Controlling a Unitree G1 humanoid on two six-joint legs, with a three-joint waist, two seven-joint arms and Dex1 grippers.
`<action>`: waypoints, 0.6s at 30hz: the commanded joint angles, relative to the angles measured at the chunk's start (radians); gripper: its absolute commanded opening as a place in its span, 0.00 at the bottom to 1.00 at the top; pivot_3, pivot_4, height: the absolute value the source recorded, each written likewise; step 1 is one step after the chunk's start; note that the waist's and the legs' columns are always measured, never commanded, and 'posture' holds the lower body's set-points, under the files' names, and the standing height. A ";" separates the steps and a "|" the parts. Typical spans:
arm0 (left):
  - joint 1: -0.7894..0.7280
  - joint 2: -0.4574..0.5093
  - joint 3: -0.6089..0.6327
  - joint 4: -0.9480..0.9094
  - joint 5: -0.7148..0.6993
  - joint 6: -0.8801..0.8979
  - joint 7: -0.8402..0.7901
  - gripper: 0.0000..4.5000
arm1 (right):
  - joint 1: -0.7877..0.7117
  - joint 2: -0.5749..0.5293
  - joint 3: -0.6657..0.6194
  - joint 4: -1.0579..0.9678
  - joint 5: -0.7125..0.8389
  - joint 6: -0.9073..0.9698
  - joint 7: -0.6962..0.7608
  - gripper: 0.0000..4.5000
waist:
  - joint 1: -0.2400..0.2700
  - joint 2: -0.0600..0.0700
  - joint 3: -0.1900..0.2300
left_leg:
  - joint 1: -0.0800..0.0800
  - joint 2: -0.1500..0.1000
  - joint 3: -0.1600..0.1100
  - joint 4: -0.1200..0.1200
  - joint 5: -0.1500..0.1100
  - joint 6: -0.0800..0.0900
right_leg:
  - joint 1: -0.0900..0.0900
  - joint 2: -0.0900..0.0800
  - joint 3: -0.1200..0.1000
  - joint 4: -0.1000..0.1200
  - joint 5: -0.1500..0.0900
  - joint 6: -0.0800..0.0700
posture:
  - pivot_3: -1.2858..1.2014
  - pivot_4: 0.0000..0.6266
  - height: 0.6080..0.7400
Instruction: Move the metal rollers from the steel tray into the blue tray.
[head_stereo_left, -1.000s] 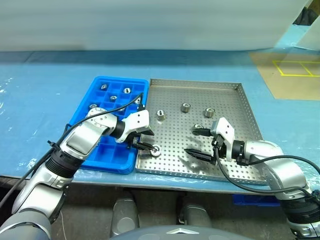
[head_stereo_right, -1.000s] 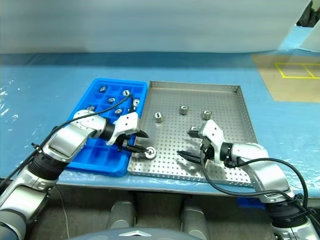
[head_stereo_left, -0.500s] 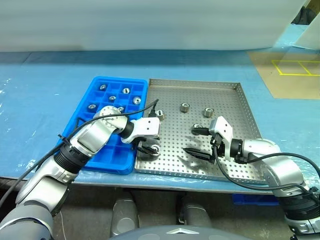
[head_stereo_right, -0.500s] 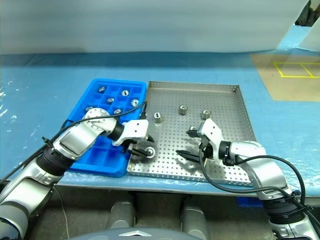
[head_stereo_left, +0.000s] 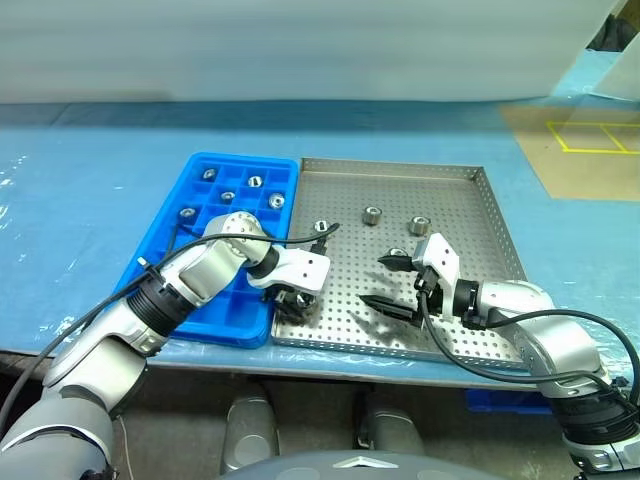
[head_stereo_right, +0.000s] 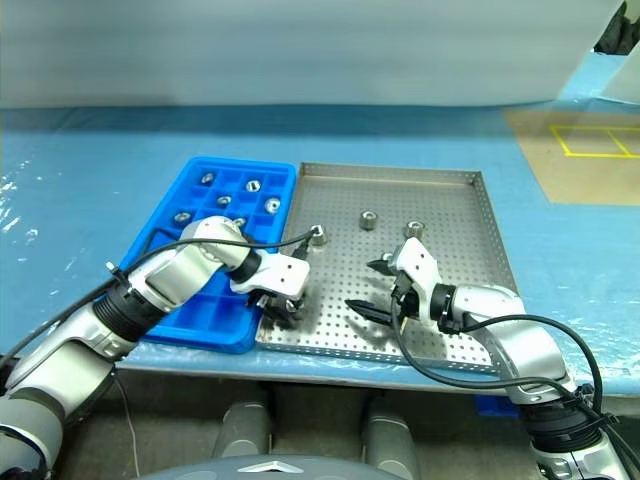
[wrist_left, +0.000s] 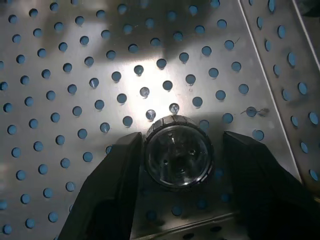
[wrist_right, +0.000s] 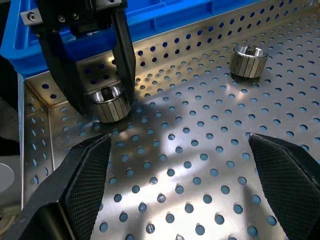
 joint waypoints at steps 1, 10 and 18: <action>0.011 -0.022 -0.003 0.030 0.014 -0.002 0.017 0.36 | -0.003 0.001 -0.019 -0.034 0.018 -0.001 -0.003 1.00 | -0.001 0.000 0.000 | 0.000 -0.001 0.000 0.000 0.000 0.000 | 0.000 -0.001 0.000 0.000 0.000 0.000 | 0.52 0.24 1.00; 0.044 -0.020 0.040 0.005 0.008 0.034 0.038 0.36 | -0.006 -0.001 -0.018 -0.027 0.016 -0.005 -0.004 1.00 | -0.006 0.000 0.000 | 0.001 0.000 0.000 0.000 0.000 0.001 | 0.000 -0.001 0.000 0.000 0.000 0.001 | 0.52 0.24 1.00; 0.010 -0.128 0.258 -0.026 -0.074 0.206 0.273 0.36 | -0.016 0.005 -0.004 -0.005 0.007 -0.017 0.001 1.00 | -0.004 0.000 0.000 | -0.002 0.000 0.000 0.000 0.000 0.001 | -0.001 -0.001 -0.001 0.000 0.000 0.000 | 0.53 0.24 1.00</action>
